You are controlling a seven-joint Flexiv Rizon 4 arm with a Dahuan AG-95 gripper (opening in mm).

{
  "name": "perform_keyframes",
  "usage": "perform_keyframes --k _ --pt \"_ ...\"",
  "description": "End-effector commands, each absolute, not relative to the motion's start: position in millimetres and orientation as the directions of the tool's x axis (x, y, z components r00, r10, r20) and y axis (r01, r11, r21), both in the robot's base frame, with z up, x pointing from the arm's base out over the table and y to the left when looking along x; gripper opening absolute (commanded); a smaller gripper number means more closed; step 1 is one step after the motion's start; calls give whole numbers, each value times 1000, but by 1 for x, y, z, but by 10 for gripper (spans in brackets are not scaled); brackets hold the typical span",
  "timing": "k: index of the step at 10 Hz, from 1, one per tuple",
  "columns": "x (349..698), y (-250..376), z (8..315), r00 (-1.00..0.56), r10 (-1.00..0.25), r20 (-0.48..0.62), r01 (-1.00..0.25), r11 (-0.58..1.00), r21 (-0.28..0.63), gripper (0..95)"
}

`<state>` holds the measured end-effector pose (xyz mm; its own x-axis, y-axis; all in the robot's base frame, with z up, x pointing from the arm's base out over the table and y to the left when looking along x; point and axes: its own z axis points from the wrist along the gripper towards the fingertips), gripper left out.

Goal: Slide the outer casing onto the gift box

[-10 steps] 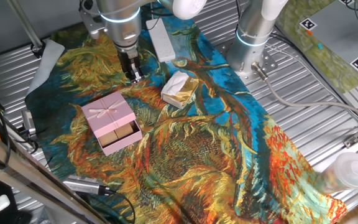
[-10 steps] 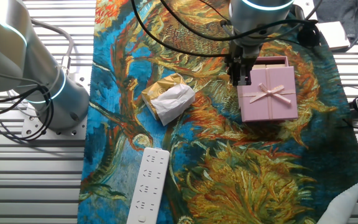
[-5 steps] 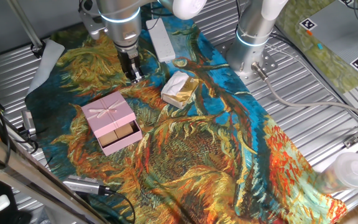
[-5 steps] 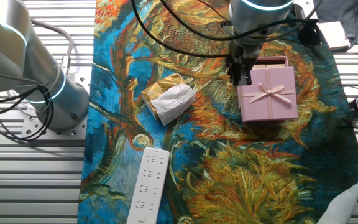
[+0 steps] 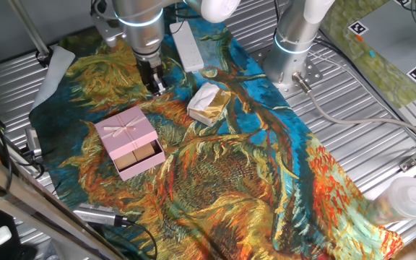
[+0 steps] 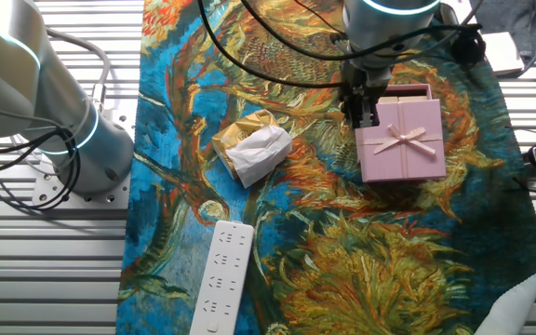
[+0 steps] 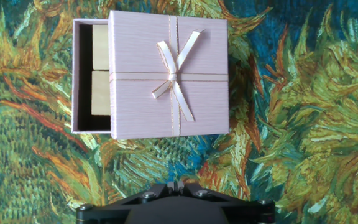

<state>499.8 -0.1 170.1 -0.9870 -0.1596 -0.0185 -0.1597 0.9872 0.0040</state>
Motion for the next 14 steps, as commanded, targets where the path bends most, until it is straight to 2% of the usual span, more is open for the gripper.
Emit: perform_keyframes --k 1,7,14 --pt "500 0 170 -965 -260 -28 -261 965 12 0" --pt "500 0 170 -901 -433 -31 -434 899 59 0" --pt "500 0 170 -876 -481 -36 -482 872 86 0"
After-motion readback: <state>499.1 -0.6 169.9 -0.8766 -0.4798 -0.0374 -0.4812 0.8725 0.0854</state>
